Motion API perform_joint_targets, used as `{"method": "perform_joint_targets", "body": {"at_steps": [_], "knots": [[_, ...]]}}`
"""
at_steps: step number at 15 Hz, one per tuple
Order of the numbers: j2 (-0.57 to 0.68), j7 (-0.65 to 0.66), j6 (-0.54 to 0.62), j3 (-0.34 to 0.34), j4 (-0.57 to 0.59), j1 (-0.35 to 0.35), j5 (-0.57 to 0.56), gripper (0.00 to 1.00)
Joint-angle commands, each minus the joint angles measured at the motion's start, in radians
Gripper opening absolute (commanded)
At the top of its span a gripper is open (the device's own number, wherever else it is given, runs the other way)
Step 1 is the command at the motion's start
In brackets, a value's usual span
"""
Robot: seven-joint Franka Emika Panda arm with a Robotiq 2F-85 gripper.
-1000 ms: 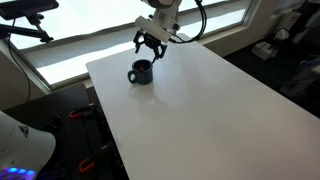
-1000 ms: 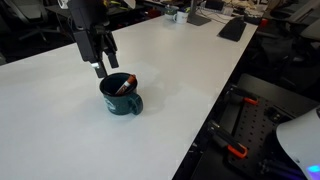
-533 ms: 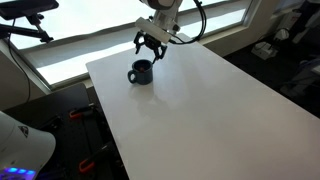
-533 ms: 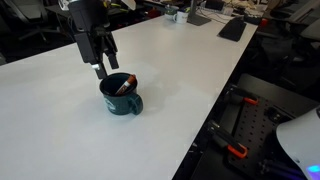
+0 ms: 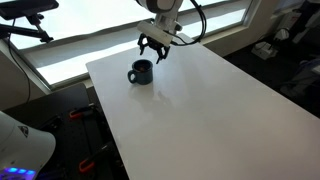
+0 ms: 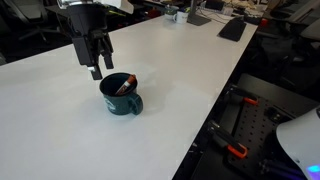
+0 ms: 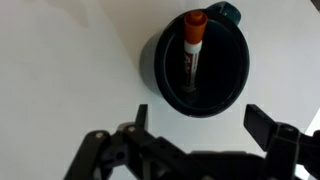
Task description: Take the marker out of the mug and place it to the right of the mug
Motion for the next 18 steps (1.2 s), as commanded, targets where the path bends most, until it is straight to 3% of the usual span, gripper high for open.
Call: {"method": "perform_joint_targets", "body": {"at_steps": [1, 2, 3, 4, 7, 8, 10, 13, 18], "knots": [[-0.023, 0.018, 0.06, -0.002, -0.038, 0.008, -0.022, 1.0], [-0.029, 0.016, 0.08, 0.0, -0.047, 0.006, -0.021, 1.0], [-0.034, 0.004, 0.095, 0.007, -0.054, 0.0, -0.011, 0.75], [-0.04, 0.005, 0.11, 0.01, -0.061, -0.002, -0.007, 0.72], [-0.064, -0.003, 0.169, 0.017, -0.09, -0.009, -0.001, 0.49], [-0.073, 0.003, 0.185, 0.016, -0.099, -0.007, -0.004, 0.86], [-0.093, 0.003, 0.22, 0.016, -0.123, -0.007, -0.006, 0.86], [-0.135, -0.003, 0.275, 0.023, -0.166, -0.014, 0.005, 1.0], [-0.194, 0.022, 0.338, 0.019, -0.226, -0.014, 0.024, 1.0]]}}
